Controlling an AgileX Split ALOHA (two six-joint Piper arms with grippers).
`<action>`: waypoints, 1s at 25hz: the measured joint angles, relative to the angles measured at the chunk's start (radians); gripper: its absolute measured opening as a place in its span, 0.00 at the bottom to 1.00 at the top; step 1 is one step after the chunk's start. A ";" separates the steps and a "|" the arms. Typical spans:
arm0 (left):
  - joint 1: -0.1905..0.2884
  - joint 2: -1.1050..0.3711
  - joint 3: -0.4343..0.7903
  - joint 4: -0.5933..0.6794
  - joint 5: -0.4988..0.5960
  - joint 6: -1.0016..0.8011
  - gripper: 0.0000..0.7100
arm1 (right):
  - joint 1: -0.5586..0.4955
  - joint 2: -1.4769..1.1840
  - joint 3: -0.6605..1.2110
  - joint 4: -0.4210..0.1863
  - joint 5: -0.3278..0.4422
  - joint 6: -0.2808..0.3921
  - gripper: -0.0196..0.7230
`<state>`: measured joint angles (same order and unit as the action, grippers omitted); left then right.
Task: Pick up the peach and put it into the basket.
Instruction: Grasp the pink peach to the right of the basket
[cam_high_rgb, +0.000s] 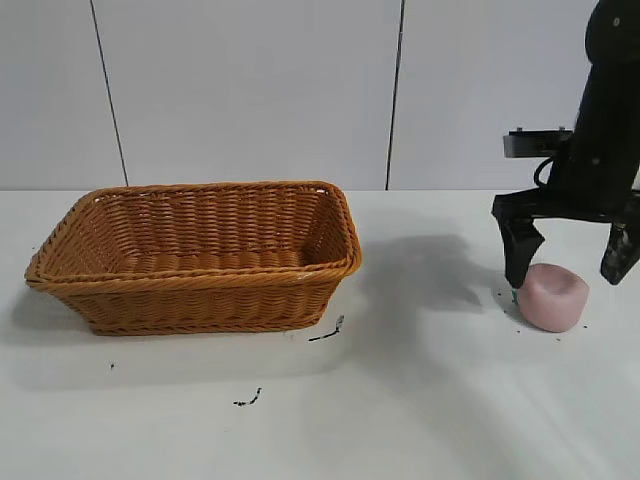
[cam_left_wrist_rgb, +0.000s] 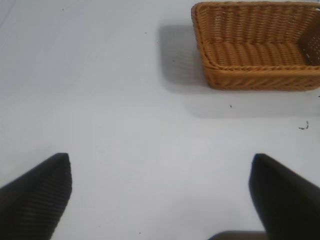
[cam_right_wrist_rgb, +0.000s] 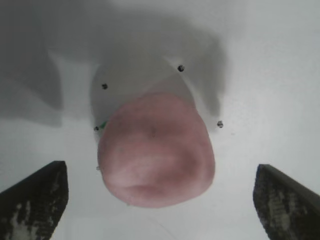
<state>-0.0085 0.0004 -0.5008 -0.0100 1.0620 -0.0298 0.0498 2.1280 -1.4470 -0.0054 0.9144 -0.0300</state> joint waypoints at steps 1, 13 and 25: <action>0.000 0.000 0.000 0.000 0.000 0.000 0.98 | 0.000 0.000 0.000 0.000 0.000 0.000 0.96; 0.000 0.000 0.000 0.000 0.000 0.000 0.98 | 0.000 0.042 0.000 0.032 -0.061 0.003 0.93; 0.000 0.000 0.000 0.000 0.000 0.000 0.98 | 0.000 0.021 -0.005 0.043 -0.024 -0.013 0.02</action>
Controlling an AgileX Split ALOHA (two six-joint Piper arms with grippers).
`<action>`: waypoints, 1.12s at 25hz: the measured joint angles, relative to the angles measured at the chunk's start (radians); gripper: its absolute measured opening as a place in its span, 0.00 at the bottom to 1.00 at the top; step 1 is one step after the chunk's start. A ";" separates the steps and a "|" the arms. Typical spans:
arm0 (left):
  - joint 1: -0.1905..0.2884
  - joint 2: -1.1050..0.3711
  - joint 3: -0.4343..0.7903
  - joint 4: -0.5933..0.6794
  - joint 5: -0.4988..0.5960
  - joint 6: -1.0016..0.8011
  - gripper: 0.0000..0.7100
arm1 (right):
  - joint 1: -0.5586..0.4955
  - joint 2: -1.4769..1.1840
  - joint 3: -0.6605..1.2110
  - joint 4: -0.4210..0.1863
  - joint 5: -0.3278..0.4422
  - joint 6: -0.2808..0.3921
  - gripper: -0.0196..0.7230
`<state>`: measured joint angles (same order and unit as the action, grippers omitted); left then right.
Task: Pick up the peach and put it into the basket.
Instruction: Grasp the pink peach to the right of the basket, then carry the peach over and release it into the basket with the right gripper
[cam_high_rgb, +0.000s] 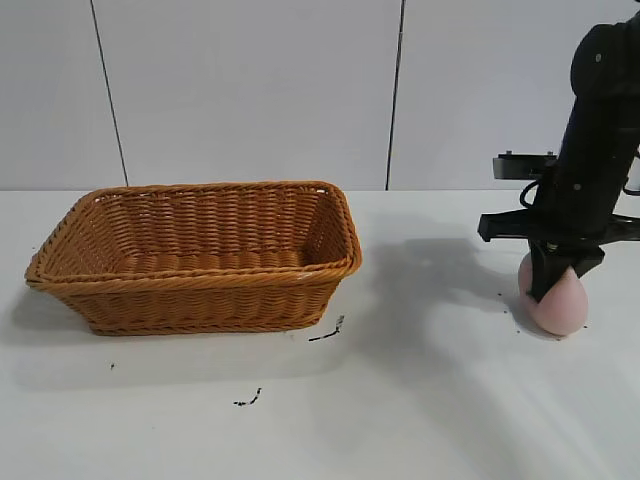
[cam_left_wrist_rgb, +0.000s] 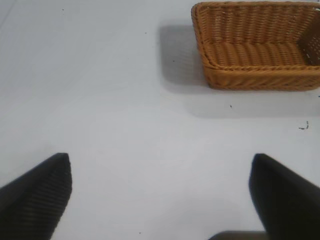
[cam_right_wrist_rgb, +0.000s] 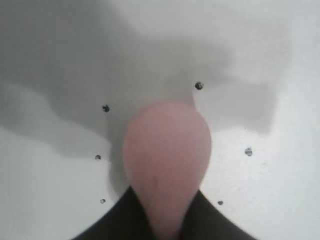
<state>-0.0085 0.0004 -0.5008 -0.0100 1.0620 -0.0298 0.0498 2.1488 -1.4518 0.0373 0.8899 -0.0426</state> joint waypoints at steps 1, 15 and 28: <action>0.000 0.000 0.000 0.000 0.000 0.000 0.98 | 0.000 -0.011 0.000 0.000 0.005 -0.006 0.02; 0.000 0.000 0.000 0.000 0.000 0.000 0.98 | 0.017 -0.208 -0.315 -0.002 0.235 -0.003 0.02; 0.000 0.000 0.000 0.000 0.000 0.000 0.98 | 0.384 -0.065 -0.641 0.019 0.235 0.008 0.02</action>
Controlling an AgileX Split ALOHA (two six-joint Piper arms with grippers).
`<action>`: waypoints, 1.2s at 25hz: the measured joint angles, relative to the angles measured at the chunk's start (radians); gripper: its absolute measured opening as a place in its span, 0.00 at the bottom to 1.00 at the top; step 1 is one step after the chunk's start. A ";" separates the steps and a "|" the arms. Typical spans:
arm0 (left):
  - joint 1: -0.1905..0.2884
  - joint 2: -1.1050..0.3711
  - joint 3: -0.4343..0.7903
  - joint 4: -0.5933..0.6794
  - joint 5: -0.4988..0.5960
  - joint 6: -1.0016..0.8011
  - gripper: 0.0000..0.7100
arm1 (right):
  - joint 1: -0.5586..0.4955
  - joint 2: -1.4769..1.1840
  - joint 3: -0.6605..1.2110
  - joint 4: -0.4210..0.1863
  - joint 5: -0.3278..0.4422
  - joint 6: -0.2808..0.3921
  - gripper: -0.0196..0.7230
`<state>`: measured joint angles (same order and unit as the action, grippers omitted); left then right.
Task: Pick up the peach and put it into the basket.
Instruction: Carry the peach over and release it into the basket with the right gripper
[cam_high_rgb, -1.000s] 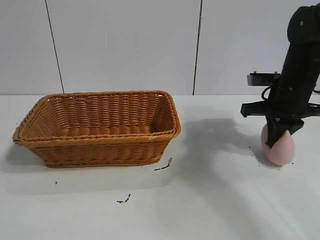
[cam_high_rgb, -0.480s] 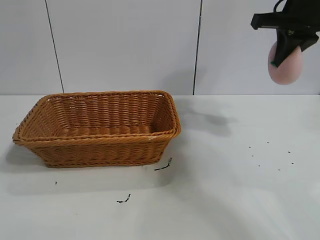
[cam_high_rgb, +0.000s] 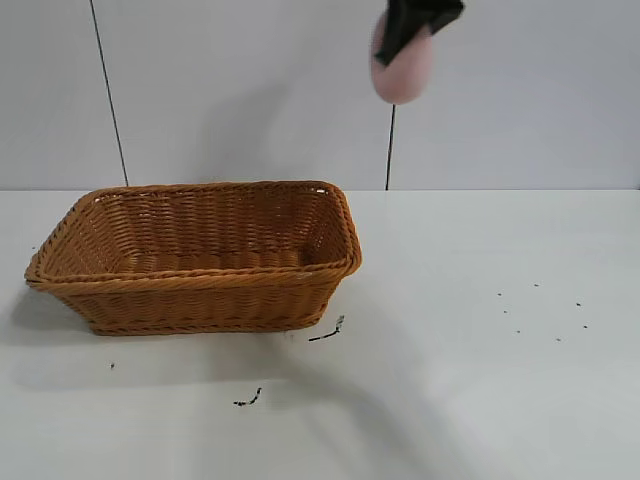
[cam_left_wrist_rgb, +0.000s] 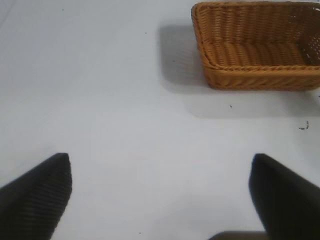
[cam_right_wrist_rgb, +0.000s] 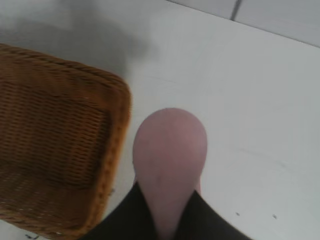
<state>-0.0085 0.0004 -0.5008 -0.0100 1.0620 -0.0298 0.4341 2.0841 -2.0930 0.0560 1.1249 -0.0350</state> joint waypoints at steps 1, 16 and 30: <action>0.000 0.000 0.000 0.000 0.000 0.000 0.98 | 0.027 0.012 -0.004 0.001 -0.008 0.000 0.02; 0.000 0.000 0.000 0.000 0.000 0.000 0.98 | 0.156 0.347 -0.010 0.021 -0.254 0.000 0.02; 0.000 0.000 0.000 0.000 0.000 0.000 0.98 | 0.156 0.335 -0.109 0.024 -0.204 -0.019 0.94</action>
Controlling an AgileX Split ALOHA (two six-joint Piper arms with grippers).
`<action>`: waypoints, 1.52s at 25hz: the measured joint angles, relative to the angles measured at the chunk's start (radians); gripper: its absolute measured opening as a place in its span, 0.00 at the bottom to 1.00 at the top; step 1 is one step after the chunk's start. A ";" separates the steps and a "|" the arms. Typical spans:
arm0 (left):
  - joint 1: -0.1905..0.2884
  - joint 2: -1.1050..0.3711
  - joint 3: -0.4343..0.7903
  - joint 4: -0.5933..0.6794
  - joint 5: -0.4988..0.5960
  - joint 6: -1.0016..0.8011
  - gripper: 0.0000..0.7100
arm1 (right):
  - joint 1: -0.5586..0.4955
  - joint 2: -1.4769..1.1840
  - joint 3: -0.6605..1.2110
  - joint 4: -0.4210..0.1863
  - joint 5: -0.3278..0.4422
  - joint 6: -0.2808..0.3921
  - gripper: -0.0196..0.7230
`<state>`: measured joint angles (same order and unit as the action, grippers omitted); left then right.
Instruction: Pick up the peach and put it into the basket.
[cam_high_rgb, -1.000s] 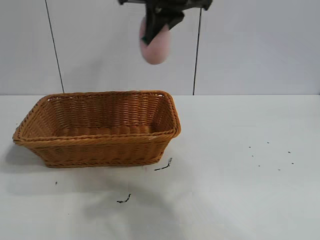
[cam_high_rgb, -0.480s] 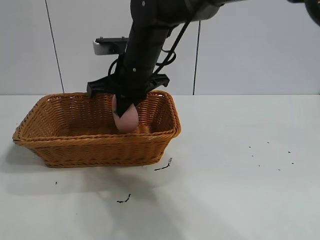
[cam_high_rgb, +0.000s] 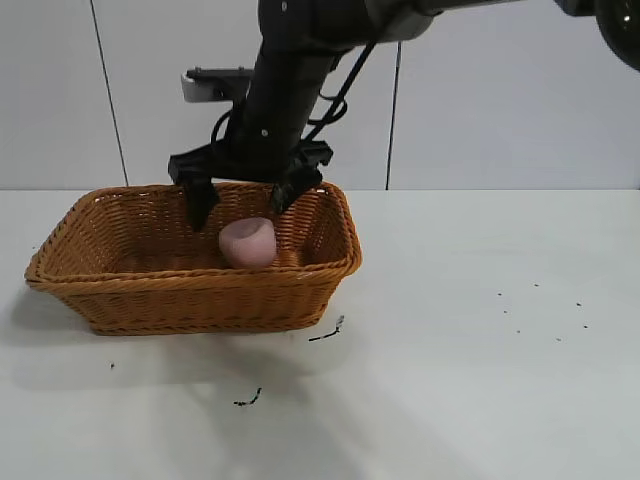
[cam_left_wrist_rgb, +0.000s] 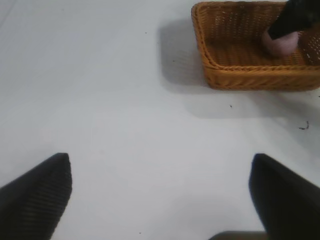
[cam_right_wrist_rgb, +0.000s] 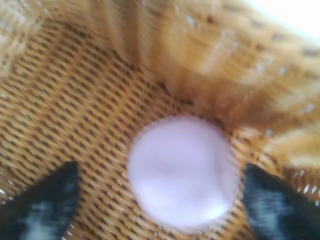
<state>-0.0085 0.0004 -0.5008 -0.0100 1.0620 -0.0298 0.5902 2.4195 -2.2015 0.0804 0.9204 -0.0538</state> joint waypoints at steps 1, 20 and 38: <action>0.000 0.000 0.000 0.000 0.000 0.000 0.98 | 0.000 -0.009 -0.035 -0.004 0.030 0.000 0.95; 0.000 0.000 0.000 0.000 0.000 0.000 0.98 | -0.456 -0.061 -0.249 -0.032 0.290 -0.003 0.95; 0.000 0.000 0.000 0.000 0.000 0.000 0.98 | -0.561 -0.328 0.063 -0.036 0.289 0.001 0.95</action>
<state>-0.0085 0.0004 -0.5008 -0.0100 1.0620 -0.0298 0.0293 2.0912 -2.1389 0.0439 1.2094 -0.0531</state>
